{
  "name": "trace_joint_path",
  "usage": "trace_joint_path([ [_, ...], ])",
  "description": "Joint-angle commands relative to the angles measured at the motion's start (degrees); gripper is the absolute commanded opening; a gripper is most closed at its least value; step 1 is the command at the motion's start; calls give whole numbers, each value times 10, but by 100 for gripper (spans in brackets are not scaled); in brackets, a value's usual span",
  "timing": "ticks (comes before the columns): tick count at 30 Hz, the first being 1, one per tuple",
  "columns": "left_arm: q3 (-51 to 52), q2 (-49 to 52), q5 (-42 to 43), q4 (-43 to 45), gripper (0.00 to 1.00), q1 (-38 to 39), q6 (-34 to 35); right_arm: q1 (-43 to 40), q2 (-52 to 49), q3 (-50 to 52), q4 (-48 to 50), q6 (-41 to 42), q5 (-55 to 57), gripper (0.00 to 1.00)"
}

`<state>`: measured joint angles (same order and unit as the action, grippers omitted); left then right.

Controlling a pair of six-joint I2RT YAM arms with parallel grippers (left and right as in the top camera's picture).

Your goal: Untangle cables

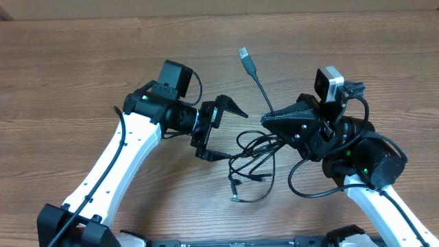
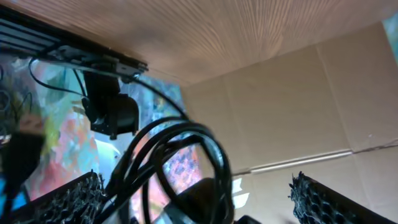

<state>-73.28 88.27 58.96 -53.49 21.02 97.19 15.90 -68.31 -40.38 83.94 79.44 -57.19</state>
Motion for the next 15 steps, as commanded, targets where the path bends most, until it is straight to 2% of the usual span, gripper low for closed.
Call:
trace_joint_path([
  [1,-4,2,33,-3,100,19,-25,1,5,-9,-2,-5,9,4],
  [15,-4,2,27,-2,100,43,-44,1,1,-9,-5,-5,9,4],
])
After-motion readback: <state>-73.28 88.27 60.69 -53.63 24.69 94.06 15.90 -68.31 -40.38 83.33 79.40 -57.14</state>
